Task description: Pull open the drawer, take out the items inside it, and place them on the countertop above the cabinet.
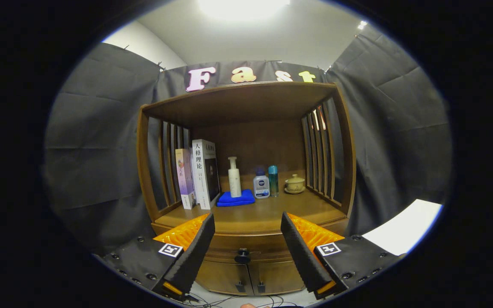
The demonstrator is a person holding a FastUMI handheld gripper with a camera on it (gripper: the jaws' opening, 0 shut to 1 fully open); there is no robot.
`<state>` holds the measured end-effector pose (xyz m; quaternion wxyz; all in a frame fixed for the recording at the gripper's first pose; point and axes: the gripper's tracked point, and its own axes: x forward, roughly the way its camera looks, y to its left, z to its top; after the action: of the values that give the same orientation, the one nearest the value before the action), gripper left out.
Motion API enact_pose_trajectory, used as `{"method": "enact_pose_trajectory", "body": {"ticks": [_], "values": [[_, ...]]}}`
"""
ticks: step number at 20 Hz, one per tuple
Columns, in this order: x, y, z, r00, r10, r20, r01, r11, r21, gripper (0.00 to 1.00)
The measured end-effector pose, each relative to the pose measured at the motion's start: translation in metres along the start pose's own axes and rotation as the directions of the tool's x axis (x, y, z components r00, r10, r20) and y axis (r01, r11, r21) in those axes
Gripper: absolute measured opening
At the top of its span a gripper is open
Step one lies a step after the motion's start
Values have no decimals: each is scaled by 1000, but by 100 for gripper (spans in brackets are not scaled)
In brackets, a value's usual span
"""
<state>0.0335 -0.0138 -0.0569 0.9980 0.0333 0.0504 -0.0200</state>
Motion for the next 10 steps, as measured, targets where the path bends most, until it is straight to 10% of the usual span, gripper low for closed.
{"method": "enact_pose_trajectory", "body": {"ticks": [10], "values": [[47, -2, -58, 994, -6, -108, 6, 1000, -2, 98]]}}
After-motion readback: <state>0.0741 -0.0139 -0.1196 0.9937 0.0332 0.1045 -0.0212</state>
